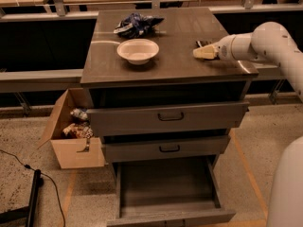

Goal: Place rxbar chocolate into bottom drawer

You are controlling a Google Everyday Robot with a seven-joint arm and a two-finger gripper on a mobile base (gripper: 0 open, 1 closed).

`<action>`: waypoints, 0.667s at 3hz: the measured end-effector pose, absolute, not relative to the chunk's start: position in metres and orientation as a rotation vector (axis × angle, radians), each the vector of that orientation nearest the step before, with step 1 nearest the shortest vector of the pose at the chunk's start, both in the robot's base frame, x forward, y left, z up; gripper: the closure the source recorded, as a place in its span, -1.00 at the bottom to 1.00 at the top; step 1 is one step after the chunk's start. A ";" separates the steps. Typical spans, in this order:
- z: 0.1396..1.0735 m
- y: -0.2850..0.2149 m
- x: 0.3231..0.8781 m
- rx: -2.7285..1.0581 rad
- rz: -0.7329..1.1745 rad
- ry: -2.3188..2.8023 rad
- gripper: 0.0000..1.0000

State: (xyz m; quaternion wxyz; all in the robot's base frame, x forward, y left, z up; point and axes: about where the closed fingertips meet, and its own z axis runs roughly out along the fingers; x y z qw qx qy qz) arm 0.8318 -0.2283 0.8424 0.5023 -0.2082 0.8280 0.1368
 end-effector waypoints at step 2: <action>0.837 -0.235 0.832 -0.489 0.334 2.023 0.76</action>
Offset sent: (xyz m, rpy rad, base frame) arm -0.0019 -0.0152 0.0005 0.0015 0.0205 -0.0261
